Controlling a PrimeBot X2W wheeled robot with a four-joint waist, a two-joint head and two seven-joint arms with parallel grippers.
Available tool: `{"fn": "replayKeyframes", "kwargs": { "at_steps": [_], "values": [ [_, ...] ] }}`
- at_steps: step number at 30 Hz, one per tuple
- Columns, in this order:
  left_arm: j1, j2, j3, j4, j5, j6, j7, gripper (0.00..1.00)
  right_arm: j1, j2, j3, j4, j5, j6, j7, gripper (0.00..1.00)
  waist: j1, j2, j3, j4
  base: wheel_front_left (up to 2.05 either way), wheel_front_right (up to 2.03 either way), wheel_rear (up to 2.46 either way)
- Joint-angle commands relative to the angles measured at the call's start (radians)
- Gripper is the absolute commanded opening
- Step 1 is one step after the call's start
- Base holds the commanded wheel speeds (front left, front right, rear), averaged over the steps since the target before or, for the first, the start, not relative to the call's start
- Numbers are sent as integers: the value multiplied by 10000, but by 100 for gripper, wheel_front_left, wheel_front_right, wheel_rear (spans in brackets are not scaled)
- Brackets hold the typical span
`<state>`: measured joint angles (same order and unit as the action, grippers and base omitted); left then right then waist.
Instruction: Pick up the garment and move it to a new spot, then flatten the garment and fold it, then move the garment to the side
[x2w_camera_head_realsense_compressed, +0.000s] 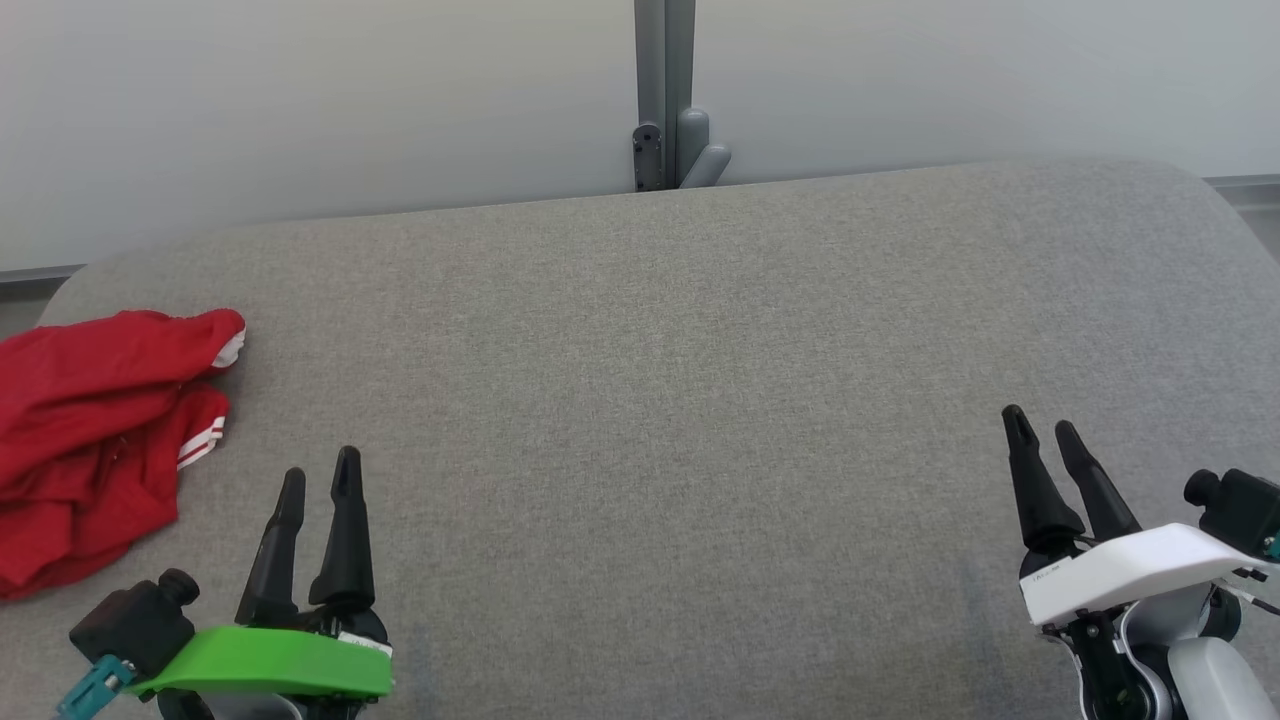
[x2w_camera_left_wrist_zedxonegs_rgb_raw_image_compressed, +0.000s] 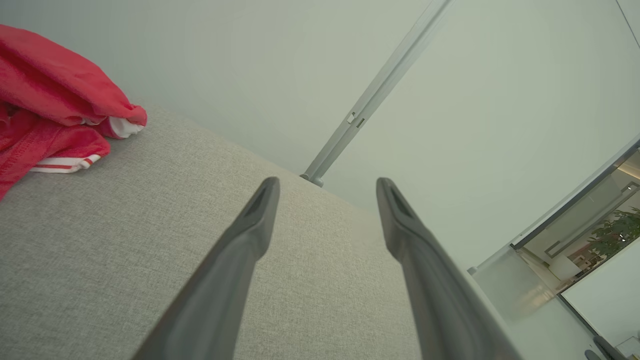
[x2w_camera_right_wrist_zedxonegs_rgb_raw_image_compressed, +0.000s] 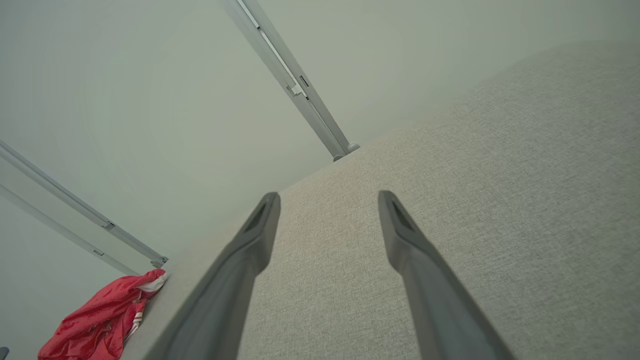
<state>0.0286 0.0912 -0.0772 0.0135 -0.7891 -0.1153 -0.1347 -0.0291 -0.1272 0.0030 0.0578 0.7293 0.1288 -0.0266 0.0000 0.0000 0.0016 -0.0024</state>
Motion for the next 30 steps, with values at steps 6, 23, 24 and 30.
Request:
{"fn": "replayKeyframes", "kwargs": {
  "at_steps": [6,23,24,30],
  "values": [
    [-489,213,-185,353,1104,80,-209,100,-447,-175,249,120,-1156,22,-361,100,0,0,-12,12,0,0,0],
    [-893,370,-313,1403,2740,179,-524,100,-752,-199,542,728,-2942,24,-953,100,0,0,-42,16,0,0,0],
    [-923,366,-322,1449,2845,190,-536,100,-762,-207,560,765,-3053,24,-981,100,0,0,-43,17,0,0,0],
    [-1065,365,-353,1731,3406,250,-636,100,-843,-169,590,1038,-3582,25,-1172,100,0,0,-49,20,0,0,0]
  ]
}}
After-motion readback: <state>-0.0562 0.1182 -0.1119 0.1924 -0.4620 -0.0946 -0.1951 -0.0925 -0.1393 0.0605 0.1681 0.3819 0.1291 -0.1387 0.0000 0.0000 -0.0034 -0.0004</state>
